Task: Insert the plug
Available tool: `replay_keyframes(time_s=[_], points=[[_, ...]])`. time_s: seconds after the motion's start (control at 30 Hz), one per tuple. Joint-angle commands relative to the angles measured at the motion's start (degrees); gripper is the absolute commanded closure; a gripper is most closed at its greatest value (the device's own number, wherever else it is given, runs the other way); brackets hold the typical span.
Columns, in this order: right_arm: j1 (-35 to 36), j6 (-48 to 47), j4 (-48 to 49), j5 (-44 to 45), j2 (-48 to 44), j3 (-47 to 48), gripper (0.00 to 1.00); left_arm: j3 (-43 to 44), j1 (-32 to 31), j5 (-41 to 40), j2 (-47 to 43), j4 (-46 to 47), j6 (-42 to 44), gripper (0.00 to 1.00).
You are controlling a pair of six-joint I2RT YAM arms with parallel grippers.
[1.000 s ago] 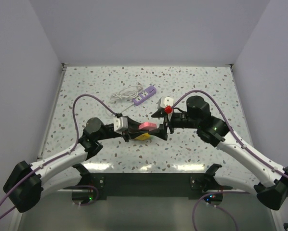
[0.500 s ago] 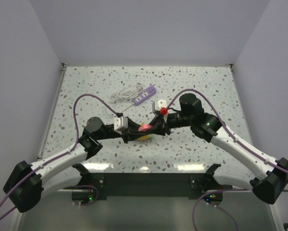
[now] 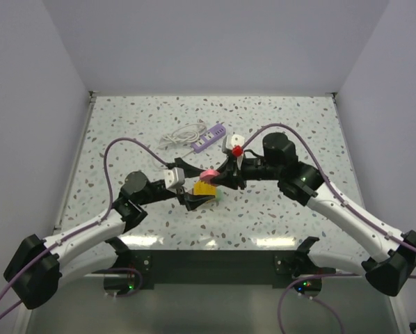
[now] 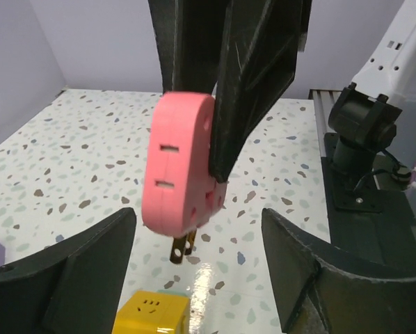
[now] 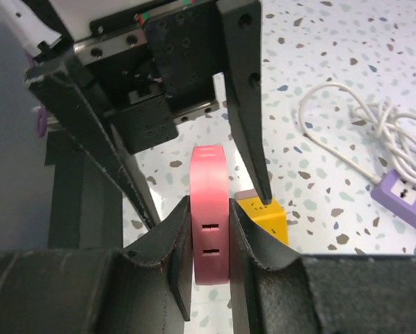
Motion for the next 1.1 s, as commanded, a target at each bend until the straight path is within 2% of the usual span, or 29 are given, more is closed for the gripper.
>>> replay_keyframes(time_s=[0.0, 0.2, 0.43, 0.6, 0.73, 0.83, 0.93, 1.07], points=[[0.0, 3.5, 0.1, 7.2, -1.3, 5.7, 1.0, -1.4, -0.2, -4.1, -1.8, 2.3, 1.6, 0.19], [-2.4, 9.9, 1.3, 10.0, -1.7, 5.9, 1.0, -2.8, -0.1, -7.6, -1.0, 2.7, 2.4, 0.13], [-10.7, 21.8, 0.5, 11.6, -2.8, 4.8, 1.0, -7.8, -0.1, -23.5, -2.2, 6.0, 0.9, 0.09], [-10.8, 28.4, -0.9, 21.5, -2.3, 2.9, 1.0, -9.0, -0.1, -27.2, -3.7, 5.8, 0.1, 0.08], [-10.8, 33.1, -3.8, 26.5, -2.3, 1.3, 1.0, -11.4, -0.1, -33.5, -5.7, 5.6, -0.9, 0.08], [-10.9, 35.3, -6.0, 29.9, -2.5, -0.1, 1.0, -12.8, -0.1, -35.1, -8.9, 5.2, -1.0, 0.08], [-11.2, 36.2, -6.1, 31.8, -2.5, -2.5, 1.0, -15.4, -0.2, -33.1, -13.8, 6.3, -1.3, 0.08], [-11.8, 37.6, -5.9, 27.2, 1.3, -3.2, 1.0, -18.6, -0.4, -28.2, -14.2, 9.5, -0.5, 0.07]])
